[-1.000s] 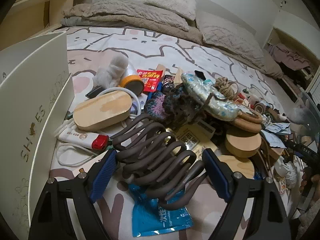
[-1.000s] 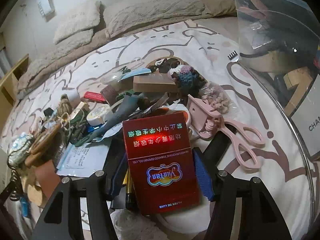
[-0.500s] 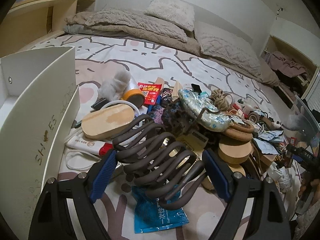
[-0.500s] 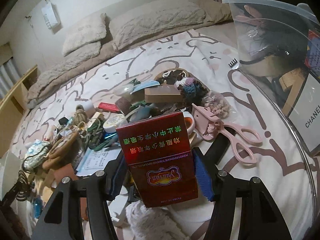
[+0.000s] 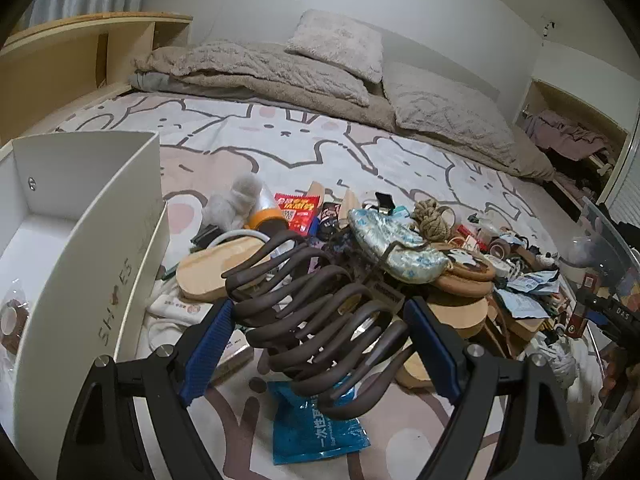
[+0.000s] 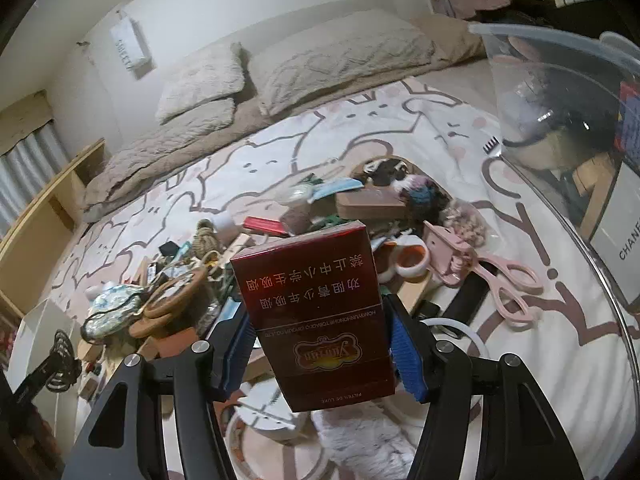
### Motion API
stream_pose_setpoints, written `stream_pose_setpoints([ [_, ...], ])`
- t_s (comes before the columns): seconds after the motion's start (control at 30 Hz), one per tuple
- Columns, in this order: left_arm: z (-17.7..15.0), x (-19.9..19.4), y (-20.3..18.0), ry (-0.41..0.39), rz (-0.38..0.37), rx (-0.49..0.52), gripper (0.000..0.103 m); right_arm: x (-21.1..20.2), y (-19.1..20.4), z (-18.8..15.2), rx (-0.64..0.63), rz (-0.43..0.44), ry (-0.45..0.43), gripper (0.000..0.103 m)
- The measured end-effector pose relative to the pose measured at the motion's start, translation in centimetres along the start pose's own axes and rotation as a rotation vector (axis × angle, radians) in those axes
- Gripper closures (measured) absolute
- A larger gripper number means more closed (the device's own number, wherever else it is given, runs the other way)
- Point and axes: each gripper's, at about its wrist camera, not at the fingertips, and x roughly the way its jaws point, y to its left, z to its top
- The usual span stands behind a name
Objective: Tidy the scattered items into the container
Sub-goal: 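Lift the red box with the right tool while the left tool grasps the dark coiled clip, then carry the red box and coiled clip over the white box with both tools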
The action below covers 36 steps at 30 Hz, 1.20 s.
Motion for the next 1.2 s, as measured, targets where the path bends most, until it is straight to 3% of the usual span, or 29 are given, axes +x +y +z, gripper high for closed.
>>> stream_pose_setpoints([
  [0.57, 1.7, -5.1, 0.8, -0.136, -0.044, -0.026, 0.016, -2.1, 9.5, 0.0, -0.177, 0.155, -0.035, 0.040],
  [0.87, 2.3, -8.1, 1.9, -0.216, -0.079, -0.055, 0.016, -2.0, 15.0, -1.1, -0.249, 0.245, -0.002, 0.040],
  [1.2, 2.8, -11.1, 3.9, -0.305, -0.040, -0.092, 0.016, -2.4, 20.8, -1.9, -0.332, 0.323, 0.020, 0.040],
])
